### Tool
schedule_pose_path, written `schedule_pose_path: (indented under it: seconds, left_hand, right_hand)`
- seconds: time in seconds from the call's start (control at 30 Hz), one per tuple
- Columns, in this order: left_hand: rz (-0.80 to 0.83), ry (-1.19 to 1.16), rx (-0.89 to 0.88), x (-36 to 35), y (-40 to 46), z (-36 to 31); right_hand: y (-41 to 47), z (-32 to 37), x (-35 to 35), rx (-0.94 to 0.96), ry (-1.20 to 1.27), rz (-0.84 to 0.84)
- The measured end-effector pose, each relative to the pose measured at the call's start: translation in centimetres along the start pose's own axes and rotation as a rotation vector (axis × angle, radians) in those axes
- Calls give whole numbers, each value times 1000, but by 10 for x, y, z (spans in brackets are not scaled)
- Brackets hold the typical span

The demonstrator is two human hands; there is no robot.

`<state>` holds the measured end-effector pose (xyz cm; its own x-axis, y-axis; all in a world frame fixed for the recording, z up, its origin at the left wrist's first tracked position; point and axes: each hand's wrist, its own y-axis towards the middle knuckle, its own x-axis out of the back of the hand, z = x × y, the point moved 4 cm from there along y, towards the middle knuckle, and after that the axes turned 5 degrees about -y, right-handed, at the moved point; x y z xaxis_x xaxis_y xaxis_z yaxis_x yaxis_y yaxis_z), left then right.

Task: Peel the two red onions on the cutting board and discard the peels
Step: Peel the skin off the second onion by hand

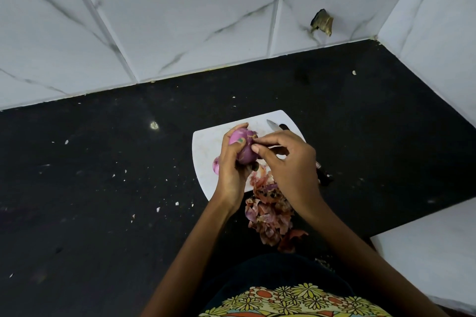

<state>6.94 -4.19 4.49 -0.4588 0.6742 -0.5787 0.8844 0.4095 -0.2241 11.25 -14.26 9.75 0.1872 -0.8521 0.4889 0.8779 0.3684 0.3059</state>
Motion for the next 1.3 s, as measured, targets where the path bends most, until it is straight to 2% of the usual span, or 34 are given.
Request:
schedule_pose_path:
  seconds: [0.17, 0.33, 0.47, 0.7, 0.87, 1.07, 1.3]
  left_hand:
    - [17, 18, -23, 1, 1, -1]
    - [23, 52, -44, 2, 2, 0]
    - [15, 14, -24, 2, 1, -1]
    - [3, -62, 1, -2, 0, 0]
    - [-15, 90, 80, 0, 1, 0]
    - [150, 262, 137, -7, -4, -1]
    - [140, 336, 128, -10, -7, -2]
  right_hand:
    - [2, -6, -1, -184, 130, 71]
    - [4, -10, -1, -202, 145, 96]
    - [7, -10, -1, -129, 109, 98]
    - [5, -6, -2, 129, -13, 38]
    - [8, -2, 4, 198, -14, 103]
    - [19, -3, 14, 29, 149, 171]
    - [21, -9, 7, -187, 410, 324]
